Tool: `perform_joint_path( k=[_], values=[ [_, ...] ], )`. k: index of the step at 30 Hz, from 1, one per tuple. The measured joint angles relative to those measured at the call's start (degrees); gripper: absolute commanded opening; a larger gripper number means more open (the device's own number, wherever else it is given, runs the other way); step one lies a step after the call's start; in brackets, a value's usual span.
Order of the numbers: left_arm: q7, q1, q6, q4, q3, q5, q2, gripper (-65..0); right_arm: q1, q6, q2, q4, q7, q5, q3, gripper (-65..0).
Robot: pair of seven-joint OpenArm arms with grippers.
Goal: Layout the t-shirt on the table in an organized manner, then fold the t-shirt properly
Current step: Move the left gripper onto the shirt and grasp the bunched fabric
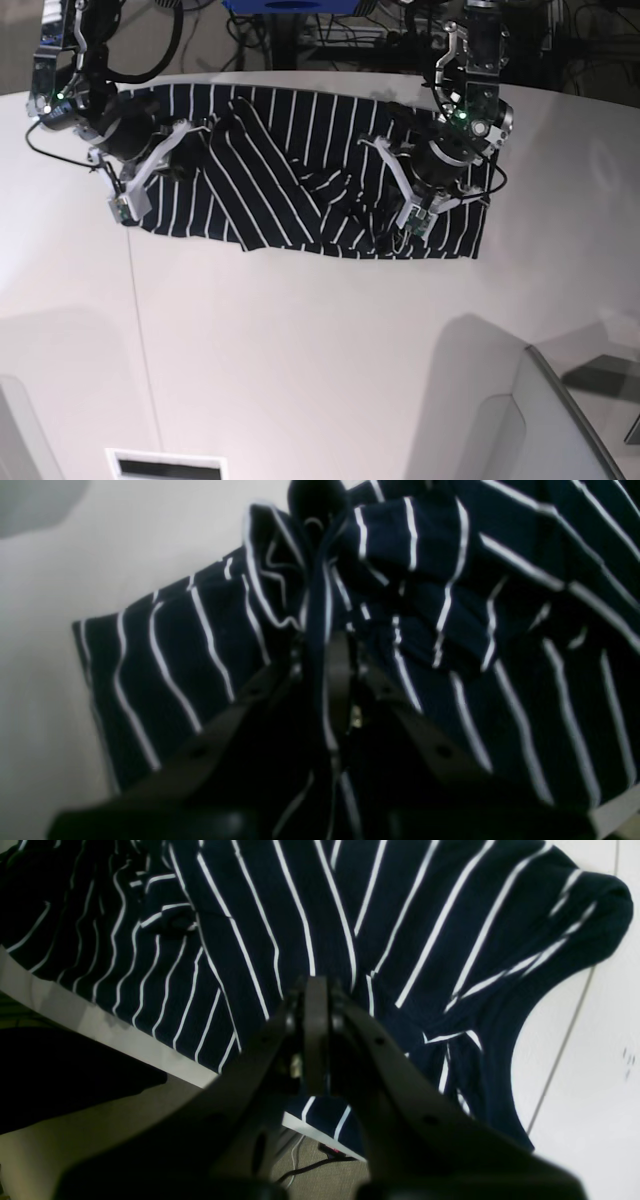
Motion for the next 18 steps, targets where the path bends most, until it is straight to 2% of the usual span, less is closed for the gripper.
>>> perform_joint_path(
  k=[7,18],
  values=[
    [0.0,-1.0,-0.2,-0.3,0.2,0.4,1.4,-65.0,0.0,0.0,0.0,0.0,0.0,0.0,0.0,-64.2],
    [-0.1,-1.4,-0.2,-3.1,2.4,0.4,1.6,-65.0,0.0,0.0,0.0,0.0,0.0,0.0,0.0,-64.2]
  ],
)
